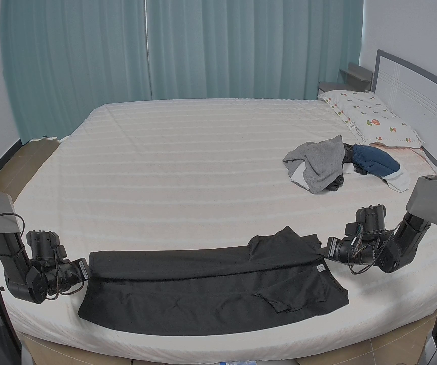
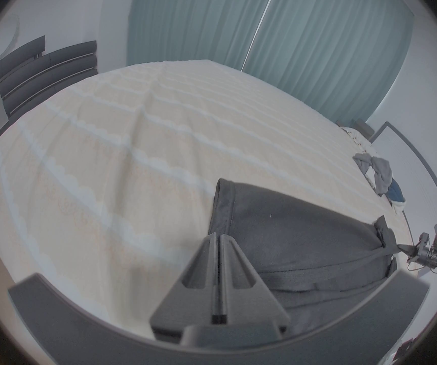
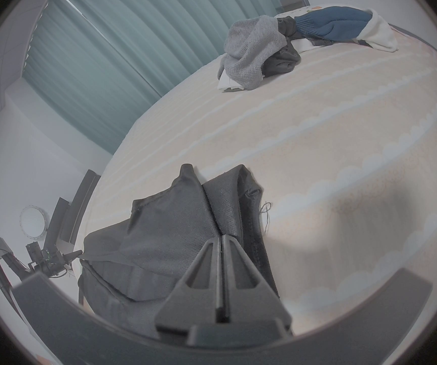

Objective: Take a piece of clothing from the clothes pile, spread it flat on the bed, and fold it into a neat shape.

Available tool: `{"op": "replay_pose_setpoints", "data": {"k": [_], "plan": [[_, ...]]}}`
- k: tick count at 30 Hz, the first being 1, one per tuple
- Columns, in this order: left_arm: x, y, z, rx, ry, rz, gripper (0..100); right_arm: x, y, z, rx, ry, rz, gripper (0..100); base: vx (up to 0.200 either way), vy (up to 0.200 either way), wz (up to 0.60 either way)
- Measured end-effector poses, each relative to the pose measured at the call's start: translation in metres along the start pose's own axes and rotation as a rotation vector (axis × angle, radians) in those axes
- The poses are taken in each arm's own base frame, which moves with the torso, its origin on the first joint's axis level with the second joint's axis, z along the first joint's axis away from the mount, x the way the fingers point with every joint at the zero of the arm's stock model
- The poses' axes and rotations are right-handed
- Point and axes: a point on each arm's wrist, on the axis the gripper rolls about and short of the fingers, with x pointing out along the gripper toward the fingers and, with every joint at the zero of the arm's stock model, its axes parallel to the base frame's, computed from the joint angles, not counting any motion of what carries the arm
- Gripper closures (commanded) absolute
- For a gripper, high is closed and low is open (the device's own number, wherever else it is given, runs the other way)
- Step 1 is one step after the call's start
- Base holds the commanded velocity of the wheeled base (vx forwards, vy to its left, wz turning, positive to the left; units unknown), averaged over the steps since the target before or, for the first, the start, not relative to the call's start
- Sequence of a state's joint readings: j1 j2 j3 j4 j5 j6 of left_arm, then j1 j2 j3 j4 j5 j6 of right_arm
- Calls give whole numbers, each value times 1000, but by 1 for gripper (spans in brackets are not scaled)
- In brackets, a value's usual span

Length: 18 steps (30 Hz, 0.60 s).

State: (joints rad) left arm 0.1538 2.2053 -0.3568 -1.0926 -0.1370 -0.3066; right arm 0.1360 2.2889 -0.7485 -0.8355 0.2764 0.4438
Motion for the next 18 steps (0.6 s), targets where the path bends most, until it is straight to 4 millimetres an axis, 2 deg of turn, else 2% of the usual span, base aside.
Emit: {"op": "replay_pose_setpoints", "data": {"k": [6, 7, 8, 18], "plan": [[-2, 0, -4, 3, 16, 3, 100, 2, -1, -4, -3, 10, -5, 100, 0, 0, 0], [-2, 0, -5, 3, 18, 3, 0, 2, -1, -3, -3, 9, -5, 100, 0, 0, 0], [-2, 0, -5, 4, 19, 3, 0, 3, -1, -3, -4, 9, -4, 0, 0, 0, 0], [-2, -1, -5, 5, 20, 1, 0, 6, 2, -4, -3, 9, 4, 0, 0, 0, 0]]}}
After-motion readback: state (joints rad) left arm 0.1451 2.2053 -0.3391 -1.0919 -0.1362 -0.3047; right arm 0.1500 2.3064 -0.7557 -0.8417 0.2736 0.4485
